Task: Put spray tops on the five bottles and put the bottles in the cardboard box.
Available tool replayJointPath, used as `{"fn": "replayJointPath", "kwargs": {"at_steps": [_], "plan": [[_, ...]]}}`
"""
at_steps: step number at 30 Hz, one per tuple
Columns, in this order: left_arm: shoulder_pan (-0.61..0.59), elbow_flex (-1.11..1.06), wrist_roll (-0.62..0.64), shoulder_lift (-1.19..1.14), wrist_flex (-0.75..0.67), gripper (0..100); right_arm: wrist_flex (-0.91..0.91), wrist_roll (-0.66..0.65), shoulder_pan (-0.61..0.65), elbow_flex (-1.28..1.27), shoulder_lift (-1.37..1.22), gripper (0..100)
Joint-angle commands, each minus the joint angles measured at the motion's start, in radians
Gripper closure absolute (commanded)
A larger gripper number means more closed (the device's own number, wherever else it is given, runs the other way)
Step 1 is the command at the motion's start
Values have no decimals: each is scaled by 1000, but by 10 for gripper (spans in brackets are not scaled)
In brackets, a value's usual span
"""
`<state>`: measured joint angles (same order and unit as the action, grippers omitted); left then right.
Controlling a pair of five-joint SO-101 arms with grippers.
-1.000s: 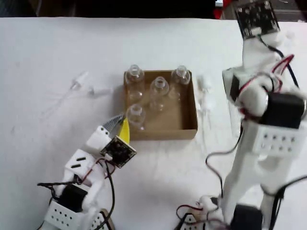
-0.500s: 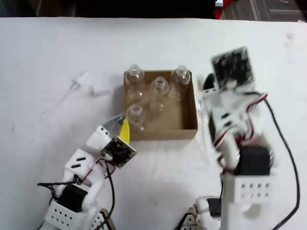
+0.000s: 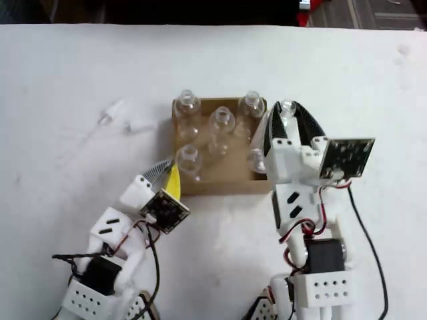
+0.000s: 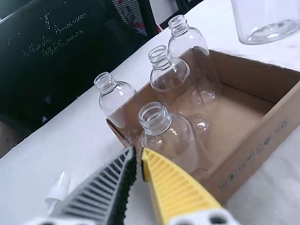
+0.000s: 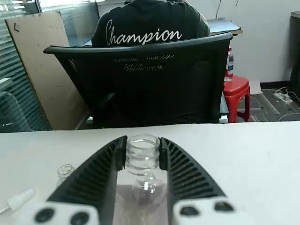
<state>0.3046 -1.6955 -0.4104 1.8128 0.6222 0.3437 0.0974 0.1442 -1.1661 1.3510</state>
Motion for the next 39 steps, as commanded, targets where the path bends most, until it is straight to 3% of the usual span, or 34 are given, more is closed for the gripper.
{"fn": "replayJointPath", "kwargs": {"at_steps": [1,7,12,17,22,28,39], "plan": [[4,3,-11,15,11,976,-237,-5,5,-153,48,983],[4,3,-11,15,8,976,-473,-2,7,-404,120,983],[4,3,-11,15,8,976,-541,-5,30,-508,140,983],[4,3,-11,15,8,976,-516,-5,102,-529,131,983],[4,3,-11,15,8,976,-507,-15,93,-529,131,983],[4,3,-11,15,8,976,-424,-193,85,-529,131,983],[4,3,-11,15,11,976,-246,-193,105,-529,131,982]]}}
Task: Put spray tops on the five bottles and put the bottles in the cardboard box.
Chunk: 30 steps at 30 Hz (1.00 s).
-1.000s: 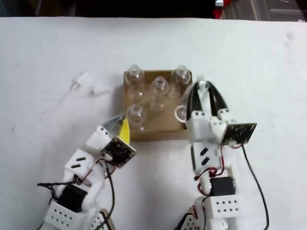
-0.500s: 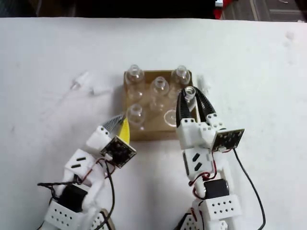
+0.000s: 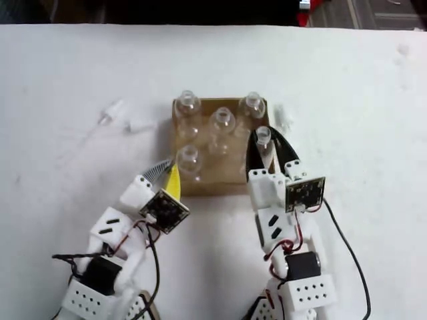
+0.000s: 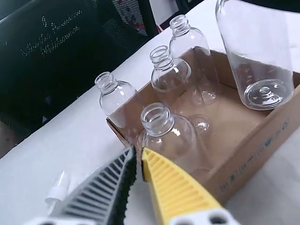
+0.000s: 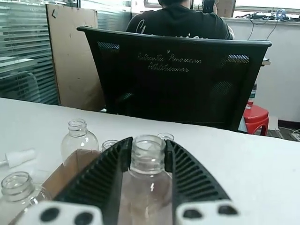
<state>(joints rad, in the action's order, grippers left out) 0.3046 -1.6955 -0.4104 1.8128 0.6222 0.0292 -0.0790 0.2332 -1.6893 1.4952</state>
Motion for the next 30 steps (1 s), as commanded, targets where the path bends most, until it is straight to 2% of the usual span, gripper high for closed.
{"fn": "replayJointPath", "kwargs": {"at_steps": [1,7,13,17,26,30], "plan": [[4,3,-11,15,11,976,84,-17,25,-6,-13,982],[4,3,-11,15,11,976,74,-17,53,-6,-5,982],[5,3,-11,15,8,976,-185,-17,51,-6,-13,982],[7,3,-11,15,8,976,-288,-17,51,-6,-15,982],[12,3,-11,15,11,976,-302,-17,51,11,-35,982],[12,3,-11,15,14,976,-302,-17,51,132,-188,982]]}}
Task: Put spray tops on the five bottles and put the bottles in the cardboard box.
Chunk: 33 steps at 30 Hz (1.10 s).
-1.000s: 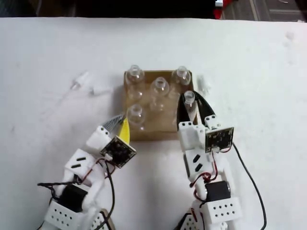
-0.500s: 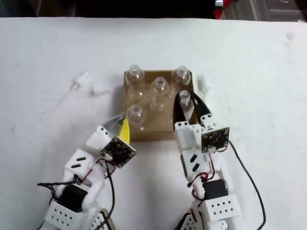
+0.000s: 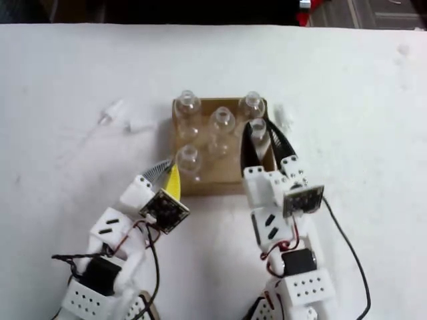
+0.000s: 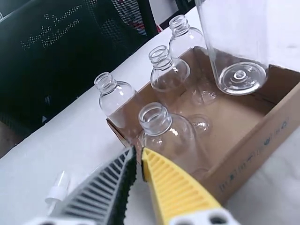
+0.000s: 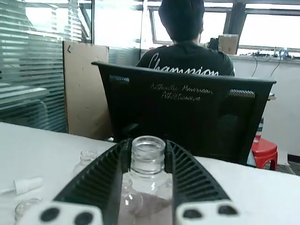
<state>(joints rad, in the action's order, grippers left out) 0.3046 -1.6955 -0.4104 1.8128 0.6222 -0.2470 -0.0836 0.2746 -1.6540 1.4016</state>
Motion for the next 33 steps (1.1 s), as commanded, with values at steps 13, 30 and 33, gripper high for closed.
{"fn": "replayJointPath", "kwargs": {"at_steps": [13,30,33], "plan": [[5,3,-11,15,12,976,-252,43,-2,77,-450,982],[4,3,-11,15,14,976,-260,40,7,-18,-450,982],[4,3,-11,15,14,976,-259,35,7,-25,-450,981]]}}
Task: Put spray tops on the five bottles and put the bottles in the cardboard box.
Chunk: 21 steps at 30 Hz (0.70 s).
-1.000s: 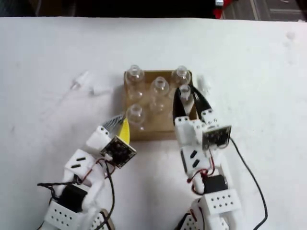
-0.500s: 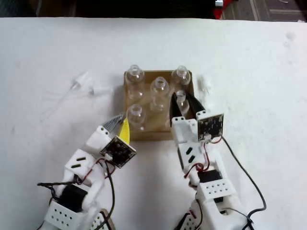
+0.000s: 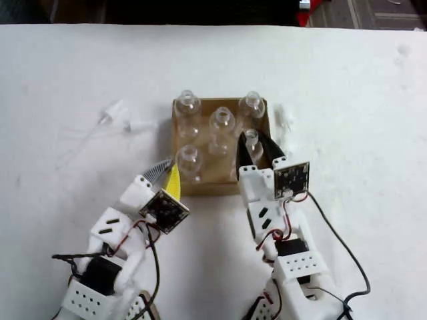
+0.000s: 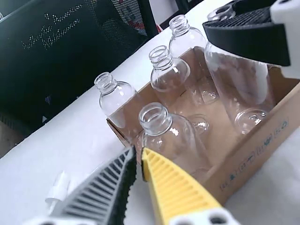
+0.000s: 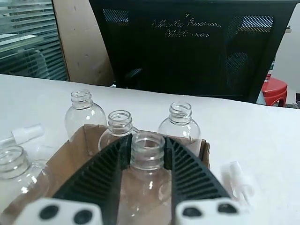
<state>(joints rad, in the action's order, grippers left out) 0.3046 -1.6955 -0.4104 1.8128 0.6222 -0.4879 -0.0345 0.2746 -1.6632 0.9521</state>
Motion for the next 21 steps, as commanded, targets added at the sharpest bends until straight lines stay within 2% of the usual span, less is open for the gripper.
{"fn": "replayJointPath", "kwargs": {"at_steps": [1,15,21], "plan": [[4,3,-11,15,14,976,-18,-14,7,-15,-1,981],[4,3,-11,15,11,976,-18,-17,7,-15,-1,979],[4,3,-11,15,11,976,5,-17,7,-15,-1,870]]}}
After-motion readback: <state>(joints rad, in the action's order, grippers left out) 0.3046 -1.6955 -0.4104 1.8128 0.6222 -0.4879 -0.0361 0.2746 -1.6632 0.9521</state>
